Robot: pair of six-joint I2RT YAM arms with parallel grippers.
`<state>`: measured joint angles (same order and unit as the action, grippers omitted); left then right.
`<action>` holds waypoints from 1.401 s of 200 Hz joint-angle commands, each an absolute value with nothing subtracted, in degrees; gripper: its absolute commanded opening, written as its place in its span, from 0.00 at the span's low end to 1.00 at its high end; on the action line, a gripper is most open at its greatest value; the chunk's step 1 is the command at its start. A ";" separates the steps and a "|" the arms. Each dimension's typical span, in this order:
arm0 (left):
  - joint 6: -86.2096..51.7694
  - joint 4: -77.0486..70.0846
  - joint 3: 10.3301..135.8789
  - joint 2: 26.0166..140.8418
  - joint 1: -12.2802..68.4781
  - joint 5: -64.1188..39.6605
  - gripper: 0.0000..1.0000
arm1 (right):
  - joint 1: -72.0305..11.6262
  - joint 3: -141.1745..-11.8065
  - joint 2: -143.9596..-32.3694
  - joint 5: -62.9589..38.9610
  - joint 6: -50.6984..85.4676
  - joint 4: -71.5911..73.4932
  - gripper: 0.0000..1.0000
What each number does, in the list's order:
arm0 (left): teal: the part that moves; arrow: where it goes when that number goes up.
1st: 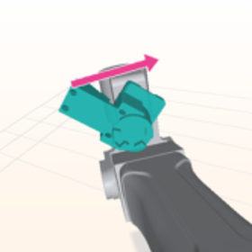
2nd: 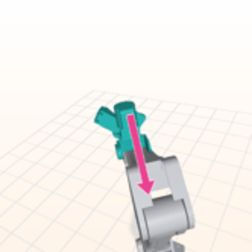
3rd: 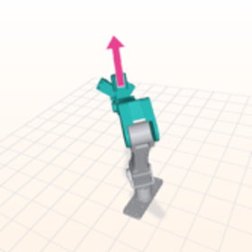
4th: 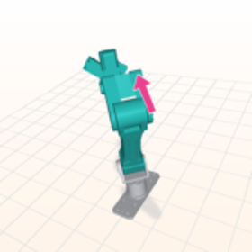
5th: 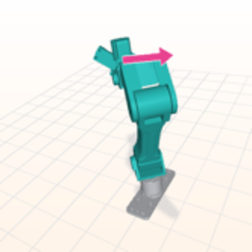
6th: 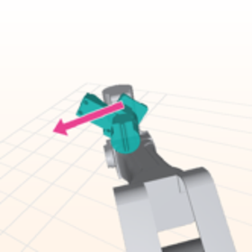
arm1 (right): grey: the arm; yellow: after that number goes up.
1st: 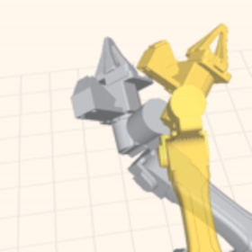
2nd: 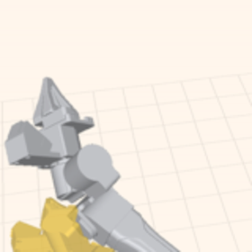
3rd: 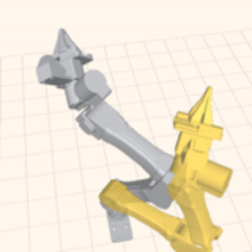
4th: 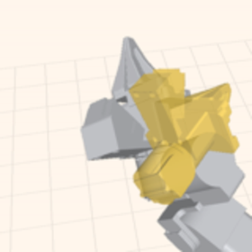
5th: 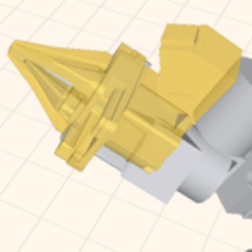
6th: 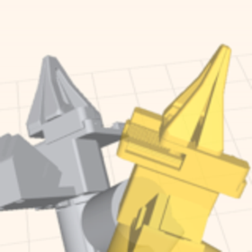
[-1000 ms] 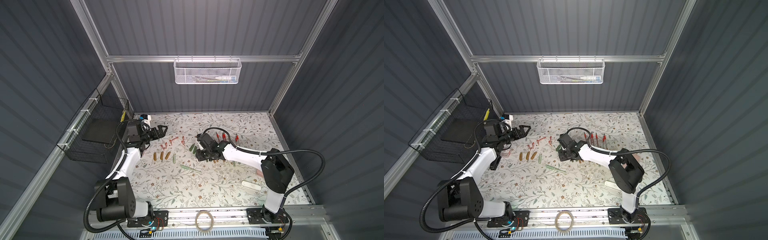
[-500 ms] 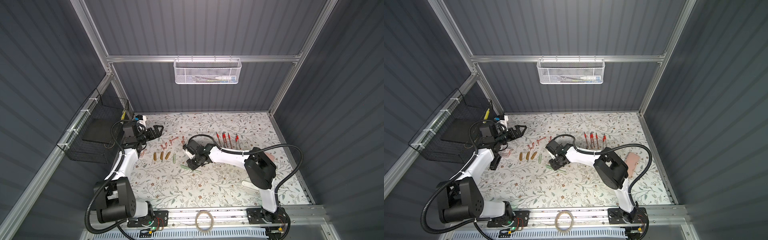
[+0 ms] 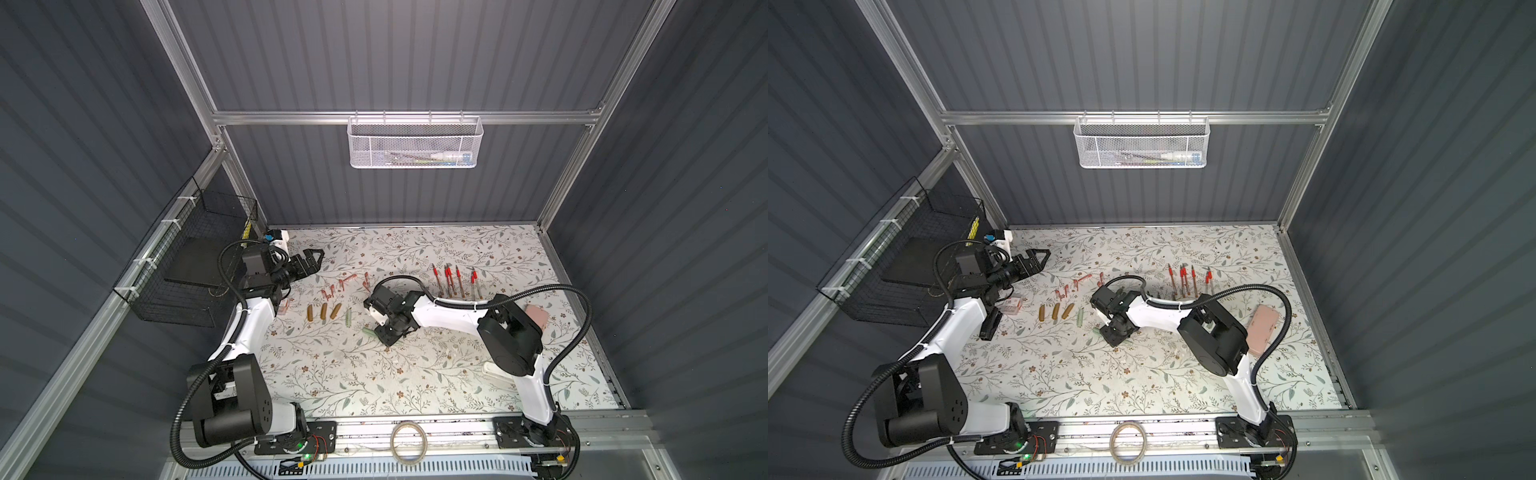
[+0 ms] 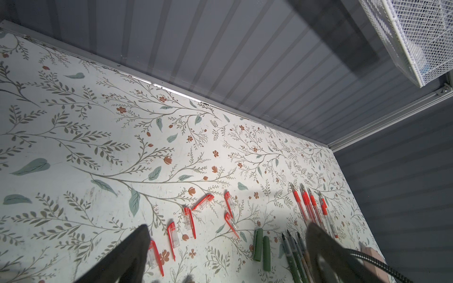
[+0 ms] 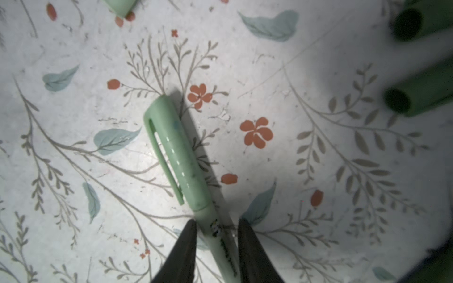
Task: Remove pen caps from pens
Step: Pick up the pen from the center of the table, then open the pen cap on the pen.
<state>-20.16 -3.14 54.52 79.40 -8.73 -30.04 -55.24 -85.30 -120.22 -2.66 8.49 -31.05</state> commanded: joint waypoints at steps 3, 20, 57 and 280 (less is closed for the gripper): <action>-21.18 -2.63 54.27 78.91 -9.21 -31.03 0.99 | -55.72 -84.33 -121.74 -1.02 7.91 -33.75 0.18; -21.31 -3.62 53.86 78.98 -9.23 -31.28 0.99 | -55.57 -81.29 -119.69 -0.33 7.77 -30.44 0.11; -21.90 -4.52 53.75 78.92 -9.23 -34.01 0.98 | -55.20 -79.82 -115.62 0.75 8.50 -29.27 0.05; -30.27 -24.75 46.05 83.84 11.54 -48.91 0.78 | -48.25 -64.51 -91.67 -5.31 31.21 -1.57 0.00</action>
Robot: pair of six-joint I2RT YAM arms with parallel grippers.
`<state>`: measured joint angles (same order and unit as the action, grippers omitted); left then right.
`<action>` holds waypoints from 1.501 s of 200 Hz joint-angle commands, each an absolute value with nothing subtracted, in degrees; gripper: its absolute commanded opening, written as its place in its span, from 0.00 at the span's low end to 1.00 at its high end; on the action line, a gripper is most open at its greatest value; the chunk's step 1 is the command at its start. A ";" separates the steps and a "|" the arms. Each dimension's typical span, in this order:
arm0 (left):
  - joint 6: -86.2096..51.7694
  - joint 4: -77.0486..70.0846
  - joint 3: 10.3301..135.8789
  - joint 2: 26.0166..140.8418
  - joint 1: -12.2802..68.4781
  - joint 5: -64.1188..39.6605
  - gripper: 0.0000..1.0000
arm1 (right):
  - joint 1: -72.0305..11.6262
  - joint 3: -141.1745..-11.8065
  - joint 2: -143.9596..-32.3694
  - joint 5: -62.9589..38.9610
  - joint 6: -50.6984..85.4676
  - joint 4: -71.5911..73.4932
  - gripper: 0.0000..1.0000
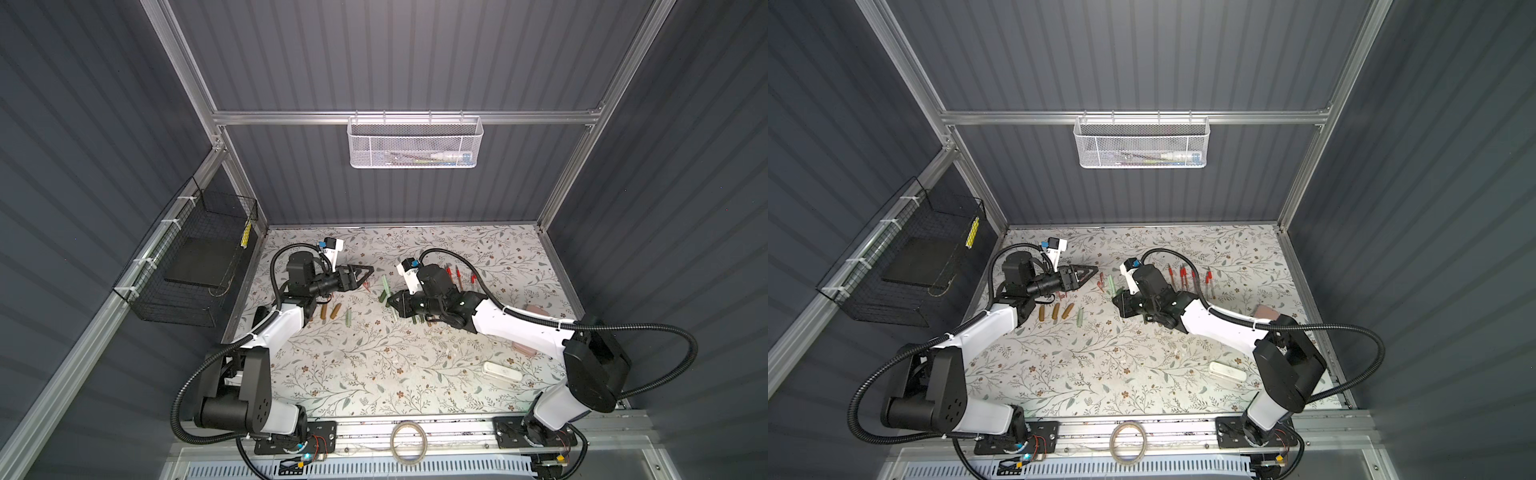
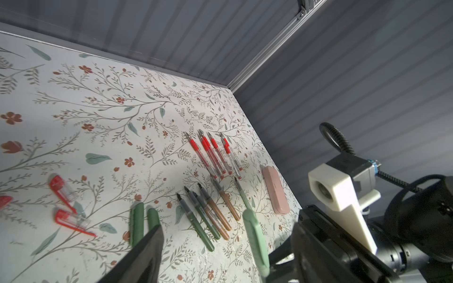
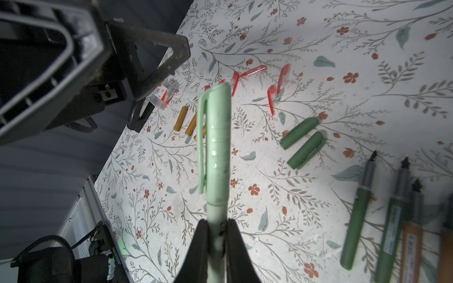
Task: Remove pen caps from pens
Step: Open the pen cap on the pen.
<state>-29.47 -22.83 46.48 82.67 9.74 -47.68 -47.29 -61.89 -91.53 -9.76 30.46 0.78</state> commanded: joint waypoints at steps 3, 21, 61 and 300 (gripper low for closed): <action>-30.32 -24.67 46.13 84.01 11.85 -48.95 0.77 | -48.32 -65.02 -91.93 -5.28 31.14 -2.21 0.00; -30.51 -24.09 46.82 84.85 13.40 -48.87 0.74 | -49.15 -66.74 -92.55 -4.01 30.33 -3.93 0.00; -29.42 -21.68 48.07 86.50 15.82 -47.22 0.62 | -50.77 -70.68 -94.83 -2.06 28.72 -7.61 0.00; -31.52 -20.51 49.25 85.53 15.88 -46.23 0.00 | -50.89 -74.14 -102.39 -2.76 25.31 -7.76 0.11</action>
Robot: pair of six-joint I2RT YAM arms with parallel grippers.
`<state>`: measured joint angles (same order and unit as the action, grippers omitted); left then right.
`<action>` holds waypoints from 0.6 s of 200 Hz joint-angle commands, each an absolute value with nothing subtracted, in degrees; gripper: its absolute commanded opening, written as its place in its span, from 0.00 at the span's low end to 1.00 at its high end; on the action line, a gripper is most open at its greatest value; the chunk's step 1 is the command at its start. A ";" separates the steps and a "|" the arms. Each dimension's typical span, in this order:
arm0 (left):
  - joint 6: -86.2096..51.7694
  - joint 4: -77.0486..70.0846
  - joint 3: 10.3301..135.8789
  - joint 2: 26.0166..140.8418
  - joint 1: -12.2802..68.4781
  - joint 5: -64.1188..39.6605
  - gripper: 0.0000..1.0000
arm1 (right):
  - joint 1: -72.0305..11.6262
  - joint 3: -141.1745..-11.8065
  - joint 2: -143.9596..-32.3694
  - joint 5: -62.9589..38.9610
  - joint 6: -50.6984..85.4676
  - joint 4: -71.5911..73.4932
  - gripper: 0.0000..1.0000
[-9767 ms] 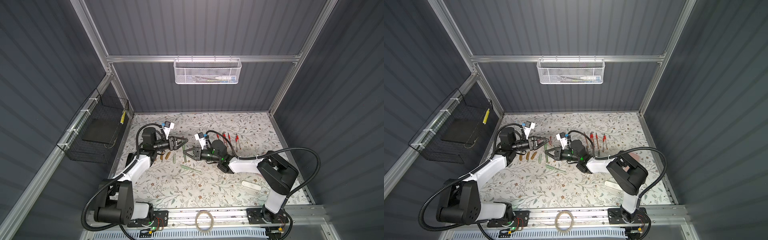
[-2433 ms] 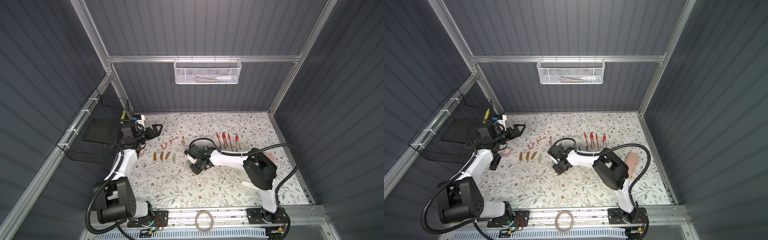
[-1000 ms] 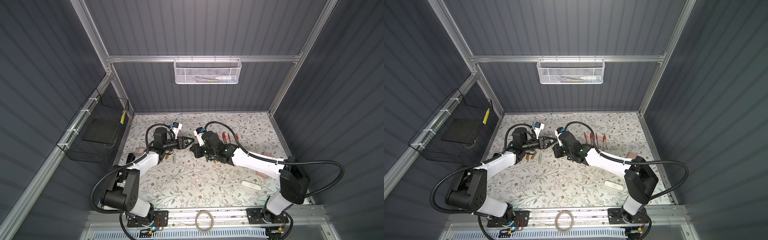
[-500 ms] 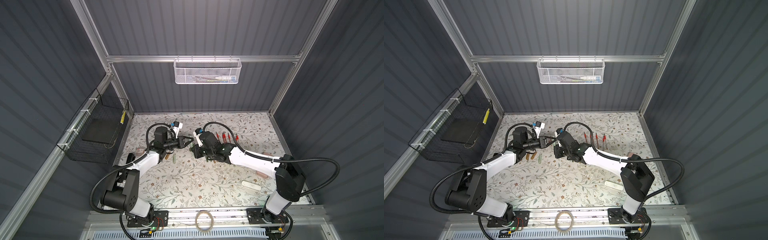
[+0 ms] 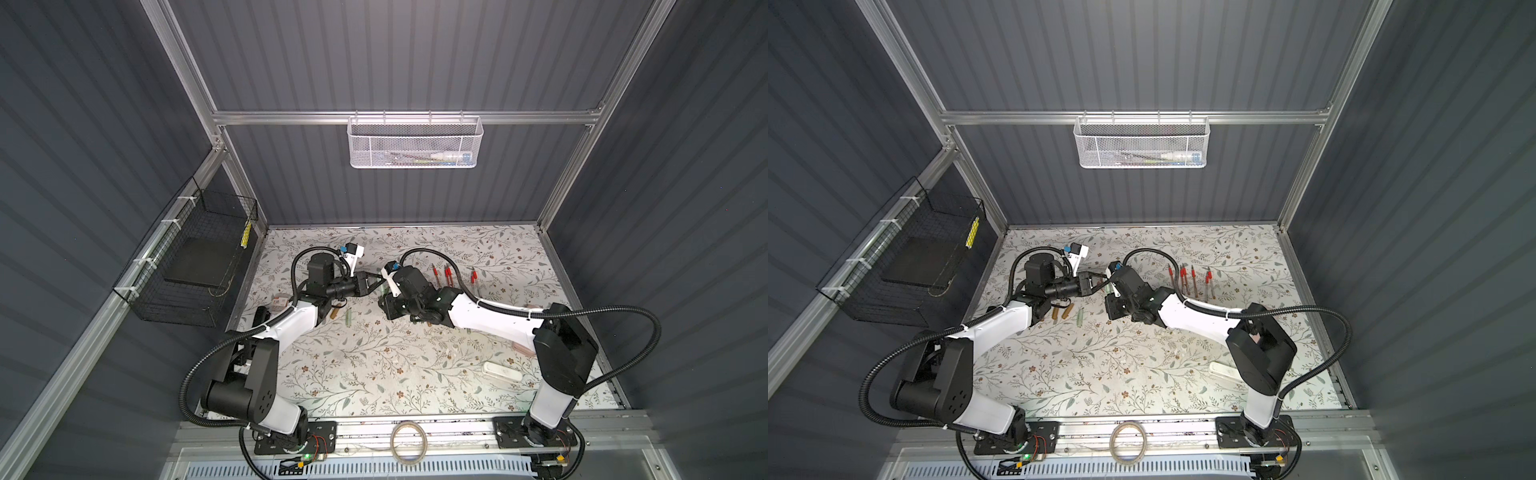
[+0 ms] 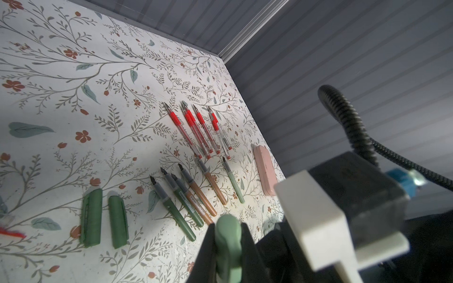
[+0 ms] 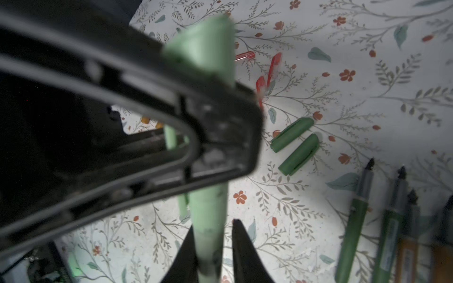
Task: Remove pen caps from pens
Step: Open the pen cap on the pen.
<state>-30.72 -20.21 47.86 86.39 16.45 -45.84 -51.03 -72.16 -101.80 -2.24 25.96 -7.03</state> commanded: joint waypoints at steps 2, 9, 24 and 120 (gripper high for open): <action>-31.48 -20.49 49.23 85.52 15.83 -46.21 0.00 | -50.91 -74.08 -102.39 -2.80 25.29 -7.85 0.09; -31.69 -20.48 49.24 85.54 15.53 -46.08 0.00 | -51.02 -73.70 -102.15 -2.68 25.31 -7.76 0.03; -31.65 -20.48 49.31 85.40 14.59 -44.80 0.00 | -51.26 -71.75 -101.78 -2.33 25.60 -6.69 0.00; -29.22 -11.10 56.73 86.03 3.60 -37.89 0.00 | -57.16 -53.41 -94.92 0.98 30.54 -3.43 0.00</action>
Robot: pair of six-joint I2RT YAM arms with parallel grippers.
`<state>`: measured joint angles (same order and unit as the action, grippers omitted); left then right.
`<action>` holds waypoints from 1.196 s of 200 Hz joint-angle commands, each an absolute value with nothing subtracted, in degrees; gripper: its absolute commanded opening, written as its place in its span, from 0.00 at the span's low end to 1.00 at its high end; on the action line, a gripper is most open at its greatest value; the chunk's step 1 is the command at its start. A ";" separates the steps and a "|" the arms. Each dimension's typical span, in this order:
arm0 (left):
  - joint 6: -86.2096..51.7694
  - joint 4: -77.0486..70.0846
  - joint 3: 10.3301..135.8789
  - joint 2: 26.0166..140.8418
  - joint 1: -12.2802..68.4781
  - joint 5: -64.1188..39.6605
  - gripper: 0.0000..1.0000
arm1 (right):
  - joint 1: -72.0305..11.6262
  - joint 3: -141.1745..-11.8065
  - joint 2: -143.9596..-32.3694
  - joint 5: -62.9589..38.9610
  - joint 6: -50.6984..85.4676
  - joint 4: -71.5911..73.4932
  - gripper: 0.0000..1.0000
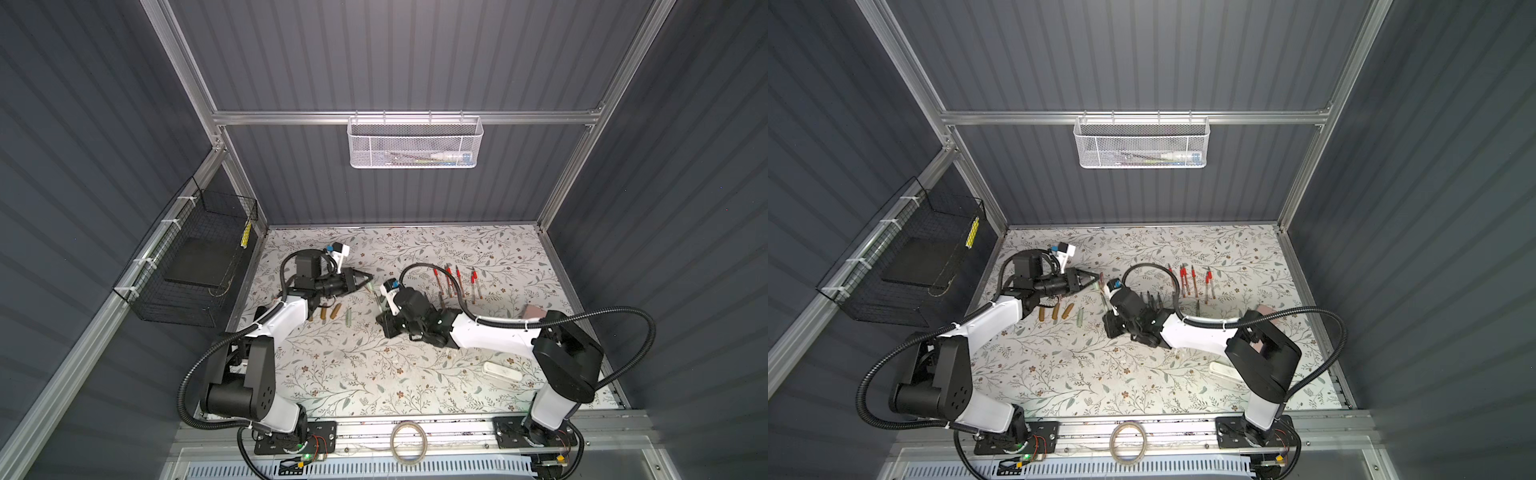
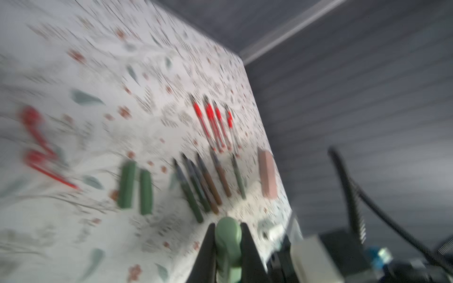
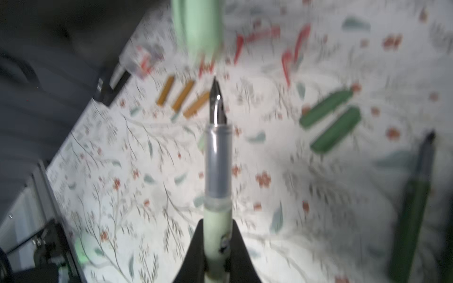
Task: Remove pen caps from pens
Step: Open the pen cap on the pen, then place the pen cap at the center of the table.
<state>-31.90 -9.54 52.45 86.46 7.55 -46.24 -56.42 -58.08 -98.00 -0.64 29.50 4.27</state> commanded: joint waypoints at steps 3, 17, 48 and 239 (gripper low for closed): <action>-29.35 -11.39 56.44 86.18 3.60 -37.76 0.00 | -57.07 -52.98 -94.46 1.43 30.45 -3.47 0.00; -29.90 -12.94 55.62 86.41 3.52 -37.44 0.00 | -56.11 -51.71 -93.26 1.18 30.76 -3.43 0.00; -27.96 -9.30 56.44 87.21 3.56 -36.73 0.00 | -55.45 -52.23 -90.90 3.67 27.50 -8.20 0.00; -21.38 2.27 44.20 94.02 15.91 -13.65 0.02 | -17.72 -40.31 -72.46 -6.78 23.54 -25.63 0.00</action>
<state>-22.24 1.30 45.45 93.51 16.10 -17.91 -20.27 -41.98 -72.05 -4.36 25.69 -24.12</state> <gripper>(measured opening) 0.146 0.123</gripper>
